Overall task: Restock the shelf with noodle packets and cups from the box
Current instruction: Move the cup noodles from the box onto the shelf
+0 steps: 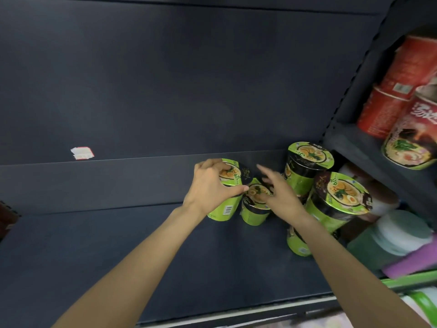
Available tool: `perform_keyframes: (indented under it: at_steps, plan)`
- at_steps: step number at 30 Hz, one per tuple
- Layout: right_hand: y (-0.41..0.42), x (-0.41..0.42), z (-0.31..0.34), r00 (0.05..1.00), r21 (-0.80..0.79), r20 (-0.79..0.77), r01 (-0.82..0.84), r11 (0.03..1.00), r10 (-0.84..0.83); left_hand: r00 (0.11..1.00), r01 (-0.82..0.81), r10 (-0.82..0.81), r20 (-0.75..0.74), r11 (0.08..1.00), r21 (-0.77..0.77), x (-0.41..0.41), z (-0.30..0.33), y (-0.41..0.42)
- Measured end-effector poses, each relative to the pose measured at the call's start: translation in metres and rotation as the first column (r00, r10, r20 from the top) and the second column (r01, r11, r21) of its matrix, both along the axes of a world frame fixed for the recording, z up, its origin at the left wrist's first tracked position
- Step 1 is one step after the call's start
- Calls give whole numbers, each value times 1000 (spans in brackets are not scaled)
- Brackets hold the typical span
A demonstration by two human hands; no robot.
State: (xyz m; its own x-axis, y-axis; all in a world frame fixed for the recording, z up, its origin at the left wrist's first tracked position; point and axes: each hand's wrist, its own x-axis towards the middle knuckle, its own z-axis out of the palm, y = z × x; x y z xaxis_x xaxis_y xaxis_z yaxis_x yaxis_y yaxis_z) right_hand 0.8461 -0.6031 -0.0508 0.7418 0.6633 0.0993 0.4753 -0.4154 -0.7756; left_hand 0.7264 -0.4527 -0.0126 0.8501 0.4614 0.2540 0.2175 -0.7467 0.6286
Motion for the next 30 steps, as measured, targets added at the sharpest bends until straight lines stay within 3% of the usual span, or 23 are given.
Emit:
perform_keyframes:
  at_steps: [4,9,15,20,23,27,30]
  plan:
    - [-6,0,42,958,182,-287,81,980,-26,997,79,-79,5,997,-27,18,11,-16]
    - [-12,11,54,939,148,-329,156,977,-100,987,161,-161,-6,986,-43,42,17,-27]
    - [-16,28,54,978,-82,-19,204,975,-207,938,302,-297,-179,953,-2,64,10,-25]
    - [-12,26,56,976,-203,179,160,966,-124,942,291,-281,-183,956,35,73,5,-19]
    - [-10,21,55,965,-209,245,147,967,-93,949,270,-253,-187,960,77,72,4,-15]
    - [-11,15,56,933,-213,358,126,969,-43,950,271,-215,-227,929,253,64,12,-13]
    - [-11,7,63,910,-138,412,110,984,-44,973,208,-166,-162,933,293,50,24,-15]
